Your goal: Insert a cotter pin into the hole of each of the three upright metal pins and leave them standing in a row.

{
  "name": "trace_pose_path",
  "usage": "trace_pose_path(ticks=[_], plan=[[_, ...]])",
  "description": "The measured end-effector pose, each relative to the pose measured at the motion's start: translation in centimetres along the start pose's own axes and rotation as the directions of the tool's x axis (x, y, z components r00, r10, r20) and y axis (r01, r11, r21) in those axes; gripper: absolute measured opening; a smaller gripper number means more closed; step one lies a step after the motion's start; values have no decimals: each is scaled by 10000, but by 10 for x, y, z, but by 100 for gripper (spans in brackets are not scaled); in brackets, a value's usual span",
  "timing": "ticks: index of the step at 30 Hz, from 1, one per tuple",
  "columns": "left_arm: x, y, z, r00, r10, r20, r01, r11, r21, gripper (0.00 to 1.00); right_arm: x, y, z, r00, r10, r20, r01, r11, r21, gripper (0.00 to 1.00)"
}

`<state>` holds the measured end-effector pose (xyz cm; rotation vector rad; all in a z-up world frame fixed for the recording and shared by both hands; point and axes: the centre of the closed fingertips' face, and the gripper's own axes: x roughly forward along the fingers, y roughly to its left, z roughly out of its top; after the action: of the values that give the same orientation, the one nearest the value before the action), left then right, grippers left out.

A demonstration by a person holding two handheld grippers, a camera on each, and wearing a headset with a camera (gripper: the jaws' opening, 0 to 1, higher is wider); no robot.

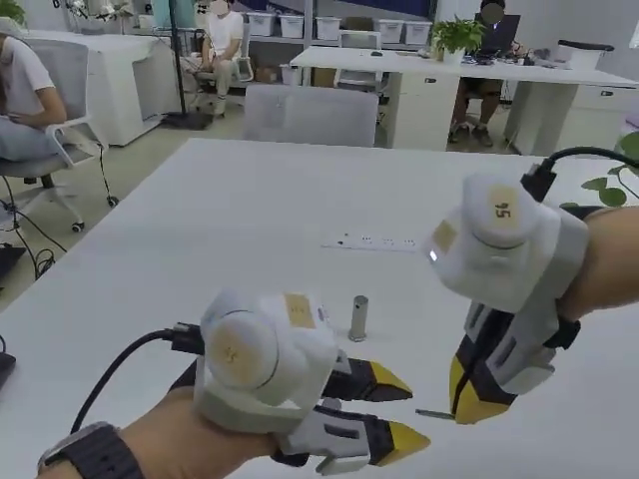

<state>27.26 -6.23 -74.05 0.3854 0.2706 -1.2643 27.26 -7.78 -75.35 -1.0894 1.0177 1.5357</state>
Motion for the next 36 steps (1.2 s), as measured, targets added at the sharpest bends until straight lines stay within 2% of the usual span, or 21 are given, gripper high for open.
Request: trace_pose_path(ticks=[4,12,17,23,26,36], plan=[[2,-3,3,9999,-101,104,96,9990,438,10,2,4,4,9998,177,-135,-177,9998,0,3],[3,-5,3,9996,-290,55,286,9974,661,3,1,6,6,9992,340,-200,-339,9994,38,3],[4,-5,3,9994,-337,90,330,9969,718,2,1,7,6,9987,466,-220,-464,9989,111,3],[4,-7,4,9989,-423,203,410,9972,618,1,1,9,6,9978,592,-314,-588,9982,114,3],[2,-6,4,9984,-471,311,460,9983,372,1,0,9,7,9977,614,-287,-611,9981,115,3],[-1,-6,4,9974,-532,479,544,9982,-247,1,0,8,9,9995,310,-102,-311,9994,-135,4]])
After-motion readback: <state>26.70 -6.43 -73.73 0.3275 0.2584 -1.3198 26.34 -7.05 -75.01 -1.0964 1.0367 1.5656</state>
